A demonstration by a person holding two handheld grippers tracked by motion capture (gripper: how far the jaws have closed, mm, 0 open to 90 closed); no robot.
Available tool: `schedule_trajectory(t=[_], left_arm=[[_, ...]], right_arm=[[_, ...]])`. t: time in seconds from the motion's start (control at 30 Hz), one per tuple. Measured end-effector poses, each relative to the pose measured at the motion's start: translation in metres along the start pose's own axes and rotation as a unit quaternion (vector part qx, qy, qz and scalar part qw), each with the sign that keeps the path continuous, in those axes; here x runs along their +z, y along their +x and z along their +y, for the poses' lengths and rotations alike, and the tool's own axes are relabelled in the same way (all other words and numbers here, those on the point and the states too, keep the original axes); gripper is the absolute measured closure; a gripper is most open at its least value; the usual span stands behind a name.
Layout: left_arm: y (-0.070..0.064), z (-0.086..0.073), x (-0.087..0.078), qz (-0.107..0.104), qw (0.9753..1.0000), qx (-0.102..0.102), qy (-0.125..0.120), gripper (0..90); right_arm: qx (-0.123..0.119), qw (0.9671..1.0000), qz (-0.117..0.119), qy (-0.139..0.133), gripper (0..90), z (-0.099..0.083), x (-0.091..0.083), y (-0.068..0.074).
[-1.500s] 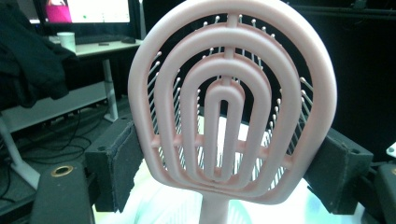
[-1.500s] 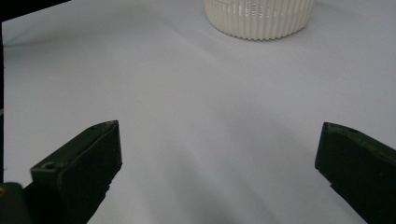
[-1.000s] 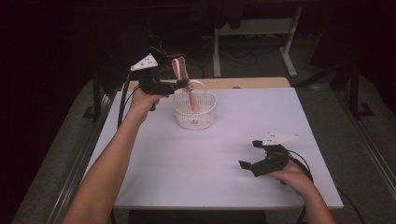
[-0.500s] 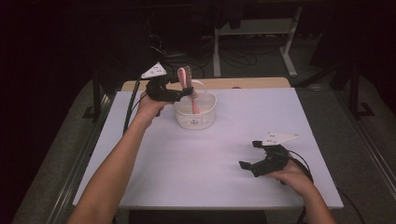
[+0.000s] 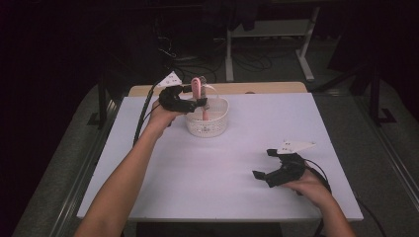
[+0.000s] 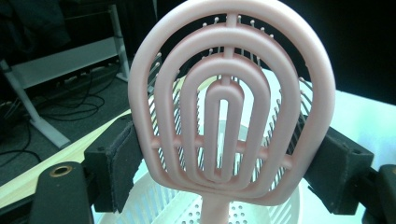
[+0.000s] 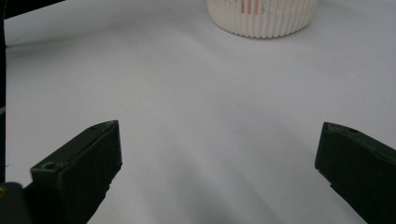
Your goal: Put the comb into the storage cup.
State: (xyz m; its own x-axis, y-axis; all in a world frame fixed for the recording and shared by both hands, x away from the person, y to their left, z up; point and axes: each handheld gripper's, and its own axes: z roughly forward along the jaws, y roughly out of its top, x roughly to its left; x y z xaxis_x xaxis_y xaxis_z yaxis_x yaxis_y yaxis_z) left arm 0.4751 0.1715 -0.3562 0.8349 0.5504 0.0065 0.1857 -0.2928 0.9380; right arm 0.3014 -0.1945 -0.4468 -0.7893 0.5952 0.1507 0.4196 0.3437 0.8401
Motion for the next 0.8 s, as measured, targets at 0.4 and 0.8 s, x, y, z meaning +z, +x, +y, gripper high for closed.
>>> schedule_trajectory(t=[0.4,0.8], left_arm=[[0.0002,-0.0056,0.0,0.004,0.9999,-0.008,-0.009,13.5],[0.0039,-0.0059,-0.0042,0.0,0.9997,-0.023,-0.009,0.0]], right_arm=[[0.0,1.0,0.0,0.0,0.1,0.0001,0.0,0.0002],[0.0,1.0,0.001,0.001,0.1,0.0,0.0006,0.0002]])
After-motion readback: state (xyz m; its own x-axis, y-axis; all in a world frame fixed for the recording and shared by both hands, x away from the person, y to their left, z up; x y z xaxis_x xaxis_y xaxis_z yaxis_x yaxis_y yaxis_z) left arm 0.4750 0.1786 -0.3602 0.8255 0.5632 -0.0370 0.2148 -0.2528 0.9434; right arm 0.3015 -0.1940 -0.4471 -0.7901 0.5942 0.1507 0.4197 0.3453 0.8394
